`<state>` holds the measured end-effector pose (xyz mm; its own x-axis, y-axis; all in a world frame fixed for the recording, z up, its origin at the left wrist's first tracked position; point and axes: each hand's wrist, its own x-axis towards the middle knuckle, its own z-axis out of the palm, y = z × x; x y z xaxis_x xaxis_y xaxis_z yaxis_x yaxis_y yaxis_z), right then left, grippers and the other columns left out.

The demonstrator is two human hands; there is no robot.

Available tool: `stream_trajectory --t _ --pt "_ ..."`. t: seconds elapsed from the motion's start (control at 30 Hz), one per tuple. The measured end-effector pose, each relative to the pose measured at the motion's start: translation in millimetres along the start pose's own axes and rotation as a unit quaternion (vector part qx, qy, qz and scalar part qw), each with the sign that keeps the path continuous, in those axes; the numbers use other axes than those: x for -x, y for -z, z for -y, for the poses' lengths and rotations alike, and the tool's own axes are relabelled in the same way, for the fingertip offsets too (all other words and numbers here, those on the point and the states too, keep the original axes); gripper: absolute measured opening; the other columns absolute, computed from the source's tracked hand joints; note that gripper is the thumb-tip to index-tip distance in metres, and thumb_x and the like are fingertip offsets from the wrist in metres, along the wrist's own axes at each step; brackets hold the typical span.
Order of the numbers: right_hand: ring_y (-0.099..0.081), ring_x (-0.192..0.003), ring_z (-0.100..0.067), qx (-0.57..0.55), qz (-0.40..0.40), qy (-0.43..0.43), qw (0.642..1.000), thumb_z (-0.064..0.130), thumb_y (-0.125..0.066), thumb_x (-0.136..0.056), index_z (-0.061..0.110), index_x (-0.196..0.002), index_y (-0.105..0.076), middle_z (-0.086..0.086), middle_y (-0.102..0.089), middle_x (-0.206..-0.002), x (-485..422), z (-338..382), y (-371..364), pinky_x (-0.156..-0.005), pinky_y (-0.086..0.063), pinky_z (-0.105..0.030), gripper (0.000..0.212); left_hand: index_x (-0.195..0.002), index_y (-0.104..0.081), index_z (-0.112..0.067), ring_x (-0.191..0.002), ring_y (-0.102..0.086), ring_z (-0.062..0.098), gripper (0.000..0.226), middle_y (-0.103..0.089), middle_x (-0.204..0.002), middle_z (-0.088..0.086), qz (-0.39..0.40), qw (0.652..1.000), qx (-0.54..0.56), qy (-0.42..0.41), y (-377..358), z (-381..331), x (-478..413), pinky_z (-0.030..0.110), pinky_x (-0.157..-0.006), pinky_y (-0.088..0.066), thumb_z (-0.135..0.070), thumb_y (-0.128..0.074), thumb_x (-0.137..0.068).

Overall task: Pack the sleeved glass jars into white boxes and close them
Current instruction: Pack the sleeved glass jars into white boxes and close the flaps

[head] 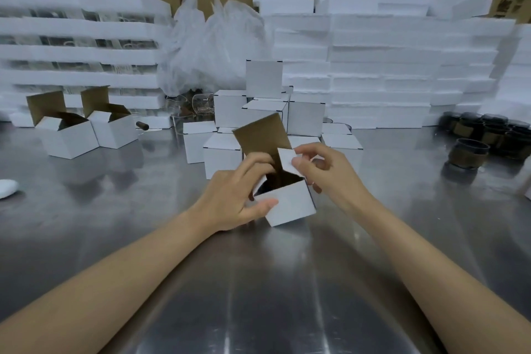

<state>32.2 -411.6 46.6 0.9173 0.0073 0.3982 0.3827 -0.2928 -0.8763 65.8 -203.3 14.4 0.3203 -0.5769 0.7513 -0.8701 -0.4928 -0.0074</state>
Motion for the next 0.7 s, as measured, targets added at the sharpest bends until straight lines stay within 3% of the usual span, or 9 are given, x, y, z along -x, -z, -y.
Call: stream_trajectory --t 0.1,0.2,0.23,0.3,0.37,0.4,0.47,0.53,0.7 --pt "-0.051 -0.060 -0.009 0.023 0.004 0.018 1.000 0.013 -0.060 -0.092 0.025 -0.121 -0.056 0.005 -0.054 -0.098 2 1 2 -0.050 -0.042 -0.020 0.032 -0.114 -0.039 -0.023 -0.073 -0.052 0.012 0.048 -0.033 -0.133 -0.006 -0.026 0.993 0.077 0.084 -5 2 1 0.027 -0.060 -0.047 -0.054 -0.057 -0.082" --pt "-0.052 -0.058 -0.006 0.031 0.006 0.023 0.999 0.004 -0.049 -0.092 0.036 -0.128 -0.047 0.006 -0.051 -0.113 2 -1 3 -0.050 -0.044 -0.020 0.048 -0.111 -0.041 -0.026 -0.077 -0.054 0.005 0.054 -0.027 -0.130 -0.012 -0.050 0.979 0.131 0.150 -7 4 1 0.023 -0.073 -0.050 -0.059 -0.066 -0.076" --pt "-0.053 -0.061 -0.008 0.040 0.006 0.024 0.999 0.008 -0.049 -0.093 0.039 -0.129 -0.045 0.006 -0.051 -0.117 1 -2 3 -0.052 -0.046 -0.022 0.047 -0.110 -0.044 -0.025 -0.082 -0.055 0.002 0.055 -0.028 -0.127 -0.013 -0.054 0.975 0.142 0.164 -7 5 1 0.020 -0.076 -0.050 -0.061 -0.066 -0.075" --pt "-0.057 -0.073 -0.014 0.081 0.002 0.018 0.997 0.034 -0.059 -0.093 0.044 -0.134 -0.041 0.009 -0.050 -0.120 2 -3 1 -0.062 -0.050 -0.027 0.046 -0.106 -0.051 -0.023 -0.091 -0.056 -0.001 0.057 -0.033 -0.119 -0.014 -0.060 0.965 0.173 0.187 -8 8 -1 0.014 -0.079 -0.050 -0.065 -0.067 -0.072" --pt "-0.058 -0.081 -0.014 0.130 -0.015 0.001 0.991 0.054 -0.066 -0.081 0.043 -0.139 -0.034 0.013 -0.048 -0.117 2 -6 -3 -0.074 -0.053 -0.032 0.067 -0.101 -0.052 -0.030 -0.093 -0.057 -0.001 0.053 -0.039 -0.112 -0.020 -0.053 0.960 0.190 0.198 -6 10 -2 0.007 -0.077 -0.045 -0.070 -0.066 -0.070" --pt "-0.058 -0.081 -0.012 0.143 -0.028 -0.004 0.989 0.053 -0.069 -0.080 0.041 -0.141 -0.033 0.013 -0.048 -0.114 1 -7 -5 -0.078 -0.053 -0.034 0.072 -0.097 -0.050 -0.037 -0.093 -0.056 -0.002 0.047 -0.042 -0.108 -0.020 -0.040 0.962 0.181 0.202 -6 11 -2 0.005 -0.076 -0.043 -0.072 -0.065 -0.069" --pt "-0.060 -0.075 -0.010 0.131 -0.060 -0.004 0.990 0.038 -0.067 -0.085 0.035 -0.139 -0.037 0.013 -0.050 -0.107 0 -9 -7 -0.082 -0.055 -0.041 0.062 -0.093 -0.047 -0.042 -0.090 -0.055 0.000 0.042 -0.046 -0.100 -0.017 -0.024 0.966 0.160 0.204 -7 12 -1 0.006 -0.074 -0.043 -0.073 -0.063 -0.069" --pt "-0.062 -0.068 -0.012 0.093 -0.081 -0.008 0.992 0.020 -0.058 -0.089 0.032 -0.136 -0.041 0.012 -0.053 -0.103 0 -10 -6 -0.079 -0.057 -0.045 0.052 -0.093 -0.049 -0.036 -0.085 -0.055 0.004 0.043 -0.047 -0.095 -0.013 -0.025 0.967 0.155 0.200 -9 14 -1 0.009 -0.073 -0.044 -0.069 -0.064 -0.071" --pt "-0.065 -0.072 -0.013 -0.029 -0.088 -0.081 0.992 0.007 -0.051 -0.093 0.014 -0.122 -0.058 -0.005 -0.061 -0.101 -1 -10 -2 -0.064 -0.059 -0.027 0.031 -0.097 -0.044 -0.042 -0.076 -0.052 0.008 0.045 -0.044 -0.098 -0.016 -0.001 0.951 0.189 0.246 -9 13 -2 0.012 -0.069 -0.046 -0.069 -0.065 -0.067"
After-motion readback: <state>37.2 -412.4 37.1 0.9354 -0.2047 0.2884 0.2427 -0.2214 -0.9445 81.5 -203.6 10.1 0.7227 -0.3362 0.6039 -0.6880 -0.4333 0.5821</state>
